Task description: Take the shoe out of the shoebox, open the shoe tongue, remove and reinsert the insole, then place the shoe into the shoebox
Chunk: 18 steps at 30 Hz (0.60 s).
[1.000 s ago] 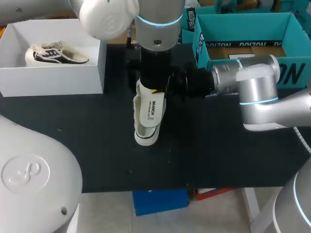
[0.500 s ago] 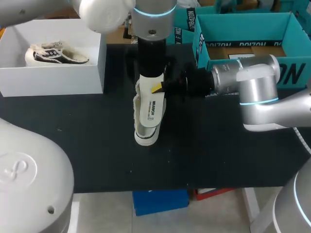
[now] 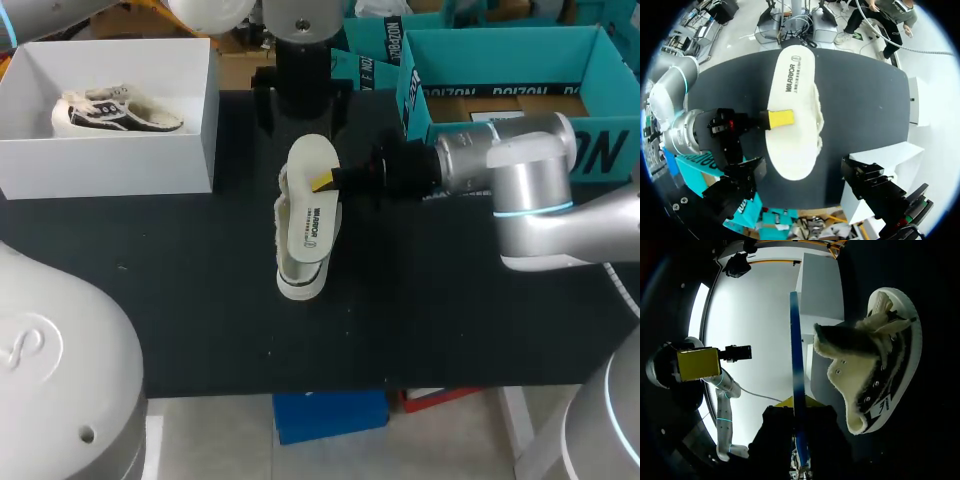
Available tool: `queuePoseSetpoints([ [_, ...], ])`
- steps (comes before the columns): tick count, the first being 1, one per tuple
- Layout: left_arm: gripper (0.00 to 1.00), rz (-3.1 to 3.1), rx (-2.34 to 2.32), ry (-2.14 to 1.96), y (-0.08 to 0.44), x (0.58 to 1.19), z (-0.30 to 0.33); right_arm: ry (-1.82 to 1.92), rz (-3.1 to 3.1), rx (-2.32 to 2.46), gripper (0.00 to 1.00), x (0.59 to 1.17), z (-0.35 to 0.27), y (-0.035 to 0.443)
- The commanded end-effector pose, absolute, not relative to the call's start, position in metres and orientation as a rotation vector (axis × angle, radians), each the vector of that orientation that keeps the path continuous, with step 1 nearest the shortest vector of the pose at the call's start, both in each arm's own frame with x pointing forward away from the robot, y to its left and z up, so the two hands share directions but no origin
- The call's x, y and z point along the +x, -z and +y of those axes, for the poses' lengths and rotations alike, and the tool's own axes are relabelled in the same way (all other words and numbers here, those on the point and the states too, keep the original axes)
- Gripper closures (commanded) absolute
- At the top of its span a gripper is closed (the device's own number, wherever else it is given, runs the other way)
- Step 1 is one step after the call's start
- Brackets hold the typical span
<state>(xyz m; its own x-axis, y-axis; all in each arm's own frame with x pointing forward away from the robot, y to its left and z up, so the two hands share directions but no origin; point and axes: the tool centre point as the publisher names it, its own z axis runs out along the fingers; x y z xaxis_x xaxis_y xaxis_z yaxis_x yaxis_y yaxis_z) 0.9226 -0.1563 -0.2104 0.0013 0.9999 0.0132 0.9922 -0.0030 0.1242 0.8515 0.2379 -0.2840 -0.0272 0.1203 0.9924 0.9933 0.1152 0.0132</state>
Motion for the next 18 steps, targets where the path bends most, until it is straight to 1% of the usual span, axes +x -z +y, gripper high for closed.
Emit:
queuePoseSetpoints([
  [1, 0.0, 2.173, 2.174, -0.122, 0.216, 0.945, -0.157, 1.077, -1.366, -1.204, 1.0, 0.852, 0.239, 0.285],
  [18, 0.0, 2.194, 2.174, -0.087, 0.232, 0.997, -0.16, 1.077, -1.366, -1.204, 1.0, 0.852, 0.239, 0.285],
])
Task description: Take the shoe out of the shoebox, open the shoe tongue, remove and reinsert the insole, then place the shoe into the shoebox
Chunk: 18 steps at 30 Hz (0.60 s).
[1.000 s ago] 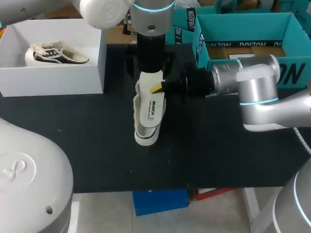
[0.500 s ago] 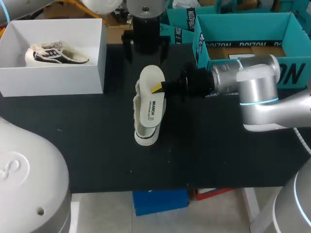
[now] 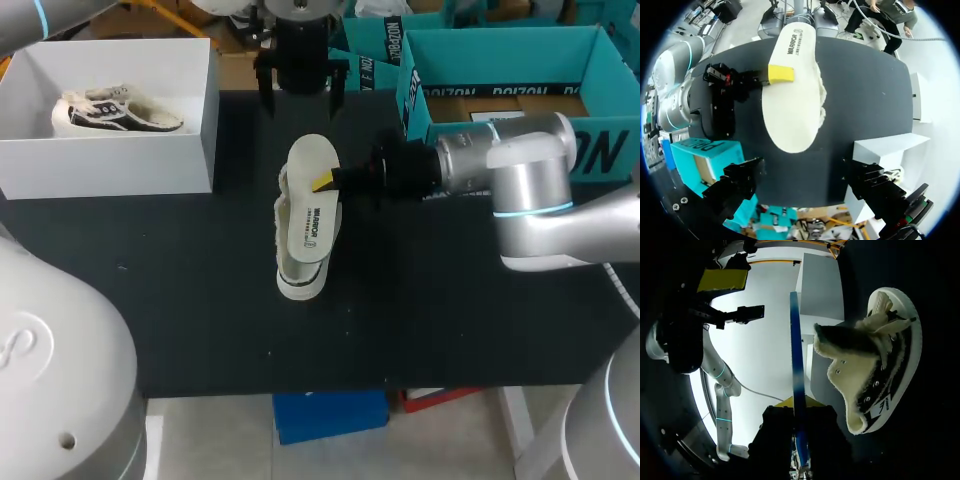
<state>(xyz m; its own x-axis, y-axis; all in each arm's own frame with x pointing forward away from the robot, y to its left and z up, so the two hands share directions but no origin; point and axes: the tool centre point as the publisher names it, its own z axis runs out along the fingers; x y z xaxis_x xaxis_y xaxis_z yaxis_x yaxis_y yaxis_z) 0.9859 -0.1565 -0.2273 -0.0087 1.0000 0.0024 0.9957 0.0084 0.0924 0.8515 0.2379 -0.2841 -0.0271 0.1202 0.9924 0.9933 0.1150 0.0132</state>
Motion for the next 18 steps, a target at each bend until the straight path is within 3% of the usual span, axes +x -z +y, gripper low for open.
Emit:
queuePoseSetpoints([
  [1, 0.0, 2.196, 2.172, -0.084, 0.232, 0.998, -0.161, 1.077, -1.366, -1.204, 1.0, 0.852, 0.239, 0.285],
  [18, 0.0, 2.173, 2.176, -0.063, 0.223, 0.966, -0.169, 1.077, -1.366, -1.204, 1.0, 0.852, 0.239, 0.285],
])
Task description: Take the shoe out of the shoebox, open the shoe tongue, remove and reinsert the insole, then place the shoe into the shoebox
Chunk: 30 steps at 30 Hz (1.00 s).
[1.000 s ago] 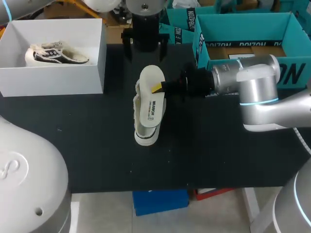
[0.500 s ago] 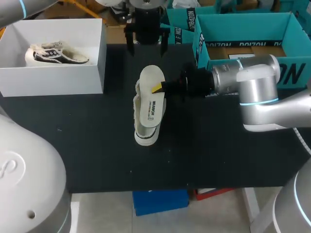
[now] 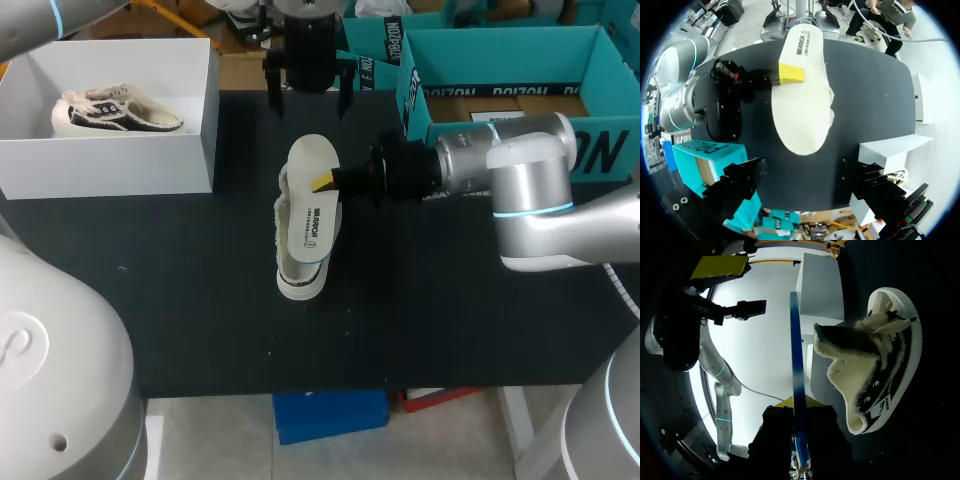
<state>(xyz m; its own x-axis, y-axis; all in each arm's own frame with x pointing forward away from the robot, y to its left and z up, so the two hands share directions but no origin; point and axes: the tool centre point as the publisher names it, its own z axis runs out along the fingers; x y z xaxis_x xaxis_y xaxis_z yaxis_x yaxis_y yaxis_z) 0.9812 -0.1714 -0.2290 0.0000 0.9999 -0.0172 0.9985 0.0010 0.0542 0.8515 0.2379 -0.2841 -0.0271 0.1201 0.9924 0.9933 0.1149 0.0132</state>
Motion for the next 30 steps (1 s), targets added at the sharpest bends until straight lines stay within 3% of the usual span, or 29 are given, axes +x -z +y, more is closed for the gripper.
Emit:
queuePoseSetpoints([
  [1, 0.0, 2.171, 2.176, -0.064, 0.221, 0.963, -0.168, 1.077, -1.366, -1.204, 1.0, 0.852, 0.239, 0.285],
  [30, 0.0, 2.076, 2.213, -0.108, 0.197, 0.837, -0.179, 1.077, -1.366, -1.204, 1.0, 0.852, 0.239, 0.285],
])
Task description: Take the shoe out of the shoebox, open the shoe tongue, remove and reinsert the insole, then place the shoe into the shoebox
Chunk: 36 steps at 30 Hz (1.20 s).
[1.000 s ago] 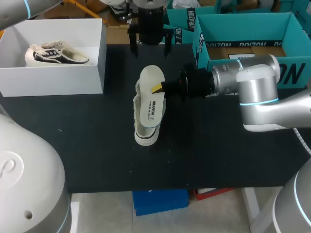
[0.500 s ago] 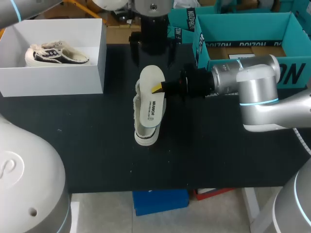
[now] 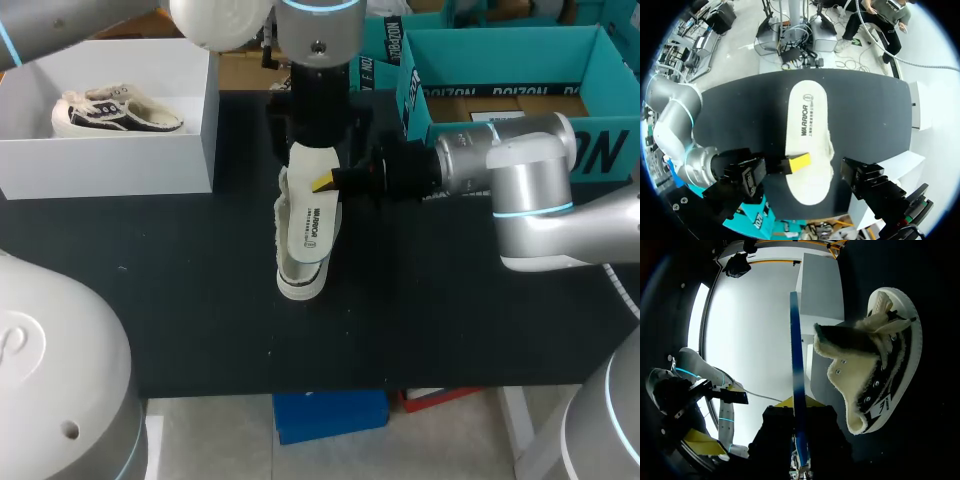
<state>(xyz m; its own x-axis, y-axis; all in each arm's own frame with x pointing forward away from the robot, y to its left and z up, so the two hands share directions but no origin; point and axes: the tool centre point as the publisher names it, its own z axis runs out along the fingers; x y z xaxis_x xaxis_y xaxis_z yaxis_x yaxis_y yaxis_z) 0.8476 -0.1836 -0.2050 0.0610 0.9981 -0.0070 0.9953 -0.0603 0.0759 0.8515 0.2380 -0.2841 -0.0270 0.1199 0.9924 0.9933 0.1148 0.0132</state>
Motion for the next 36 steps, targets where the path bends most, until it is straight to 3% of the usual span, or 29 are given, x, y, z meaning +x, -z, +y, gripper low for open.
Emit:
queuePoseSetpoints([
  [1, 0.0, 2.075, 2.212, -0.106, 0.197, 0.835, -0.177, 1.077, -1.366, -1.204, 1.0, 0.852, 0.239, 0.285],
  [14, 0.0, 2.024, 2.18, -0.034, 0.204, 0.81, -0.161, 1.077, -1.366, -1.204, 1.0, 0.852, 0.239, 0.285],
  [16, 0.0, 1.826, 2.139, 0.198, 0.2, 0.81, -0.16, 1.077, -1.366, -1.204, 1.0, 0.852, 0.239, 0.285],
  [36, 0.0, 1.603, 1.638, 0.8, 0.21, 0.826, -0.127, 1.077, -1.366, -1.204, 1.0, 0.852, 0.239, 0.285],
])
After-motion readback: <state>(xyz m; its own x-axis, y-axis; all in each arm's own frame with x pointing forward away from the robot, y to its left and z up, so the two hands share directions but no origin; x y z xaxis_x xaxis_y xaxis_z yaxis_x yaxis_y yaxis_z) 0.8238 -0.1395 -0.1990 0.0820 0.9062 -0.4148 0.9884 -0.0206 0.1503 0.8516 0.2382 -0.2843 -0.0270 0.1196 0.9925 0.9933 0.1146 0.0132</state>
